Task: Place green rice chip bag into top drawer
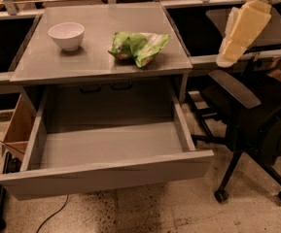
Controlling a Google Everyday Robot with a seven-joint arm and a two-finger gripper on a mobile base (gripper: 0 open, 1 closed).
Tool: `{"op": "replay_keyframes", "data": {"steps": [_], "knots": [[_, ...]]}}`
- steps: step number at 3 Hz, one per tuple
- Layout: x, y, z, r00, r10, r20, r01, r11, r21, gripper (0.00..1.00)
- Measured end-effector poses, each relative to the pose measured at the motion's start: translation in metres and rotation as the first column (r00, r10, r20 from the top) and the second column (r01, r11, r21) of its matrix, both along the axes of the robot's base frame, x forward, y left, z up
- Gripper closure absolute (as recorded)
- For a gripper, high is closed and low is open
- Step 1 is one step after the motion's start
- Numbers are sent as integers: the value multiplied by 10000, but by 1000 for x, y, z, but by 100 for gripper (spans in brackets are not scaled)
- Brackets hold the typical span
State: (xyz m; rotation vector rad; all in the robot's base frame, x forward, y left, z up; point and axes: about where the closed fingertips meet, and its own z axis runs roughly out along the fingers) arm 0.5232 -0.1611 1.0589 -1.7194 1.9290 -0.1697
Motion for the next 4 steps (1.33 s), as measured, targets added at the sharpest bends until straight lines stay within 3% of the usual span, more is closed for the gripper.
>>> {"op": "replay_keyframes", "data": {"steps": [1, 2, 3, 4], "knots": [[41, 29, 18, 9952, 785, 586, -807, 9961, 358, 0], [88, 50, 27, 9845, 1295, 1182, -1416, 9848, 1003, 0], [137, 64, 24, 9778, 1456, 1507, -1718, 9687, 1790, 0], [178, 74, 17, 9789, 1279, 1591, -1656, 9535, 2520, 0]]}}
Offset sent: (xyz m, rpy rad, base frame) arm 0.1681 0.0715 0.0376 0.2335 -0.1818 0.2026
